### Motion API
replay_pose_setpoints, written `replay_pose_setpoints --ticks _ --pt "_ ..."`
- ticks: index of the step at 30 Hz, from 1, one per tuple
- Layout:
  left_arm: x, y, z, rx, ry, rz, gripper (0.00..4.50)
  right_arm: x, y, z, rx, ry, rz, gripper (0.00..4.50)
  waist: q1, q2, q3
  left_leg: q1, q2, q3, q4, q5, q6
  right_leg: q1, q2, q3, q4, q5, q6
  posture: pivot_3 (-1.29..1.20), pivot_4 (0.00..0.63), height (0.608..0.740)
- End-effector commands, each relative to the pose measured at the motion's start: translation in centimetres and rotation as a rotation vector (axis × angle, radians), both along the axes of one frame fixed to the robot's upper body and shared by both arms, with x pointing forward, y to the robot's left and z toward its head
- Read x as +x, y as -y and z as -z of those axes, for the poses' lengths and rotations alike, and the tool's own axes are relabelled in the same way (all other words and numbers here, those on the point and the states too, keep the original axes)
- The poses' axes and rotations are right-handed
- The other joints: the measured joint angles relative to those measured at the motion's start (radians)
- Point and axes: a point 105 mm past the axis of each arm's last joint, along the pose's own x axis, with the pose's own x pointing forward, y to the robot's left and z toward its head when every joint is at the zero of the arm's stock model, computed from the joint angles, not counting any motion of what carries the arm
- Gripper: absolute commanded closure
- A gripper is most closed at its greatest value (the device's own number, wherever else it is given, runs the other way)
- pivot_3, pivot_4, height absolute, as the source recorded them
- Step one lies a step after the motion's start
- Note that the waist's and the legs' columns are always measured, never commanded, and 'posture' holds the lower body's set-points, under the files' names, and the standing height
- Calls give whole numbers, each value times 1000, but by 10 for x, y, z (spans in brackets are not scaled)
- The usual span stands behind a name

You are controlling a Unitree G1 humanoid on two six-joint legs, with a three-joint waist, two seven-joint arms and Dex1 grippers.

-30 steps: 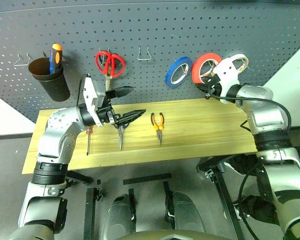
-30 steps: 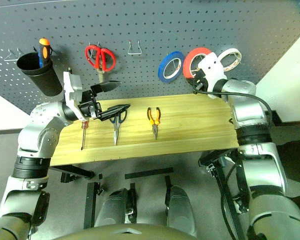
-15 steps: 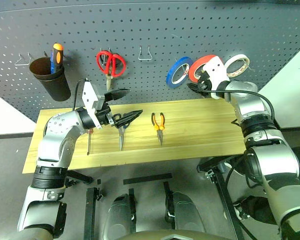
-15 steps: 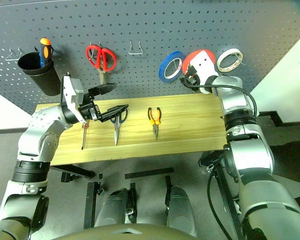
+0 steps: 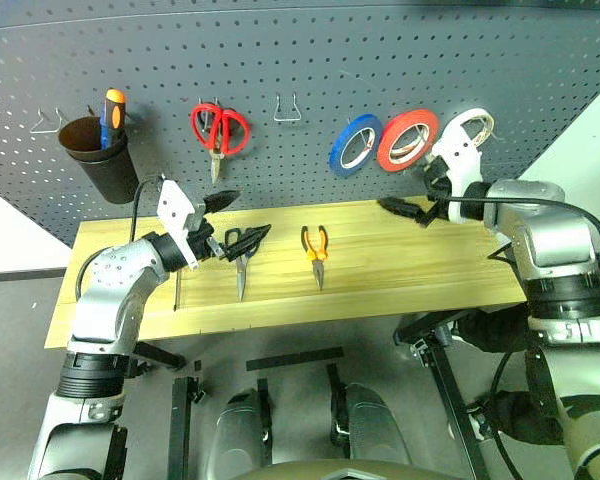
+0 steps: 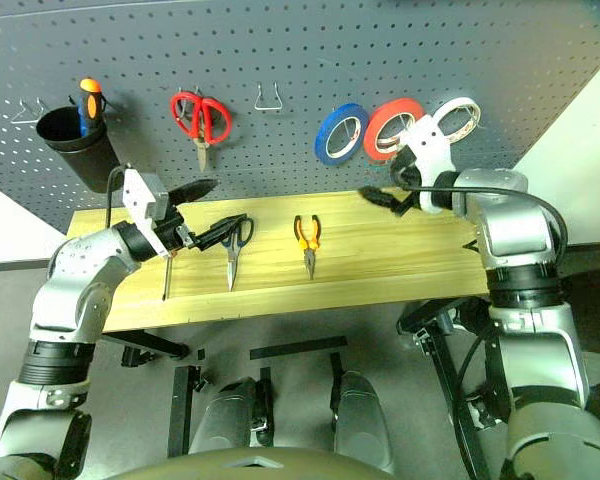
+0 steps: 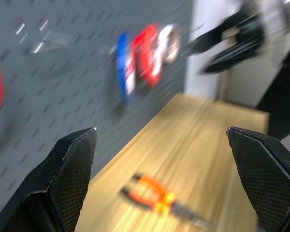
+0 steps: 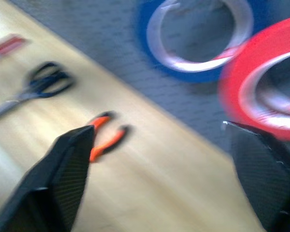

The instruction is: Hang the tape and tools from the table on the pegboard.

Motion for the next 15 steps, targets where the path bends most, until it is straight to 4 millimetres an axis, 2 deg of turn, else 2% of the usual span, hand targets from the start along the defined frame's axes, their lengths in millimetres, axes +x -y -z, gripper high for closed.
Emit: replay_pose_setpoints --ticks 1,4,7,15 --pt "4 -4 13 41 -27 -75 0 -4 -15 9 13 -63 9 22 0 0 0 0 0 0 2 0 0 0 0 0 1 0 0 -12 152 740" --pt "2 0 9 -12 -28 -74 0 1 -17 12 31 -103 54 22 3 0 0 0 0 0 4 0 1 0 0 1 3 0 -1 -8 156 740" --pt "1 -1 14 4 -29 -98 0 7 -22 23 3 -166 75 22 2 0 0 -1 0 -1 4 -1 1 0 0 1 3 0 -1 -1 157 740" --pt "7 -17 32 29 -85 -234 0 31 -58 47 44 -309 165 22 -1 0 0 -1 0 0 3 -1 1 -1 0 1 4 0 -1 18 176 740"
